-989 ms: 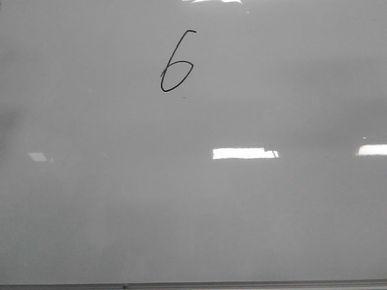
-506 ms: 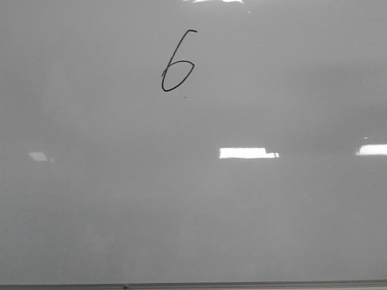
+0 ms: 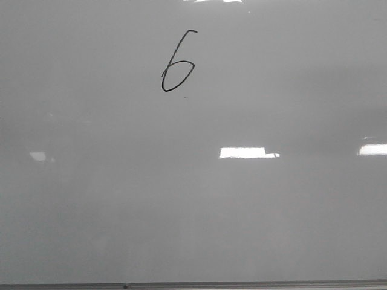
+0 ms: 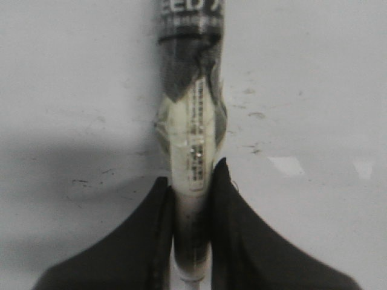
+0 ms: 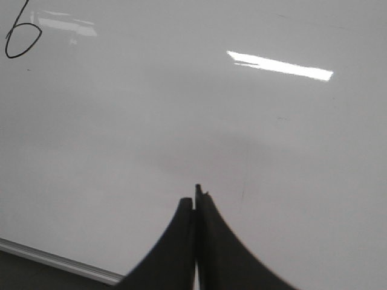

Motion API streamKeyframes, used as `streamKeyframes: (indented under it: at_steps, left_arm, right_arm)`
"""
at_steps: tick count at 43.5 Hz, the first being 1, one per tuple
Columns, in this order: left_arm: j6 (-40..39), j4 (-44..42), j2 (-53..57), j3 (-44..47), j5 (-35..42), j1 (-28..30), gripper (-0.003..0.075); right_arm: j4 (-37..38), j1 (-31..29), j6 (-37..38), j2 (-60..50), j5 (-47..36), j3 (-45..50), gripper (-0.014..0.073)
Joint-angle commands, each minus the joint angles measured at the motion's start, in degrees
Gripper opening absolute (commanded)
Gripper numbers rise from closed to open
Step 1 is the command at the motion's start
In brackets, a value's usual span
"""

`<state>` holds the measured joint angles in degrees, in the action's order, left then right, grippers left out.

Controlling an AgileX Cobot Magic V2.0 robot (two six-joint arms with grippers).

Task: Write number 6 on whiteboard

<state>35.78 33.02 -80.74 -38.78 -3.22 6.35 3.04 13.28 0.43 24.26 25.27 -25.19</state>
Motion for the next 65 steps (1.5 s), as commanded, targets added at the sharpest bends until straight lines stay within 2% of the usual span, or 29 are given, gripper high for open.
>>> streamKeyframes:
  at_steps: [1,9,24,31,43,47,51,59,65]
  left_arm:
    - [-0.43,0.16,-0.14,-2.20,7.13,-0.30,0.0045]
    - [-0.43,0.16,-0.74,-2.20,7.50,-0.30,0.0213]
    - [-0.43,0.16,0.11,-2.20,6.87,-0.30,0.0435]
    - [-0.43,0.16,3.56,-2.09,2.81,-0.30,0.0452]
    - [-0.43,0.16,16.09,2.02,0.79,-0.30,0.0450]
    - [-0.43,0.16,21.77,4.03,-0.37,-0.30,0.0432]
    - [-0.43,0.16,28.69,6.19,-1.11,-0.41,0.0368]
    - [3.66,-0.47,42.46,10.22,-2.75,-3.75,0.0173]
    - [5.20,-0.47,53.36,13.23,-8.60,-6.39,0.0020]
  right_arm:
    - [0.18,-0.31,0.10,0.10,-4.79,-1.49,-0.0065]
    - [0.18,-0.31,0.10,0.10,-4.98,-1.49,-0.0065]
    - [0.18,-0.31,0.10,0.10,-5.09,-1.49,-0.0065]
    - [0.18,-0.31,0.10,0.10,-5.09,-1.49,-0.0065]
    - [0.18,-0.31,0.10,0.10,-5.15,-1.49,-0.0065]
    - [0.18,-0.31,0.10,0.04,-5.49,-1.49,-0.0065]
    - [0.18,-0.31,0.10,-0.64,-6.34,-1.41,-0.0065]
    - [0.18,-0.31,0.10,-5.75,-9.32,1.31,-0.0065]
    - [0.18,-0.31,0.10,-10.40,-10.32,3.43,-0.0065]
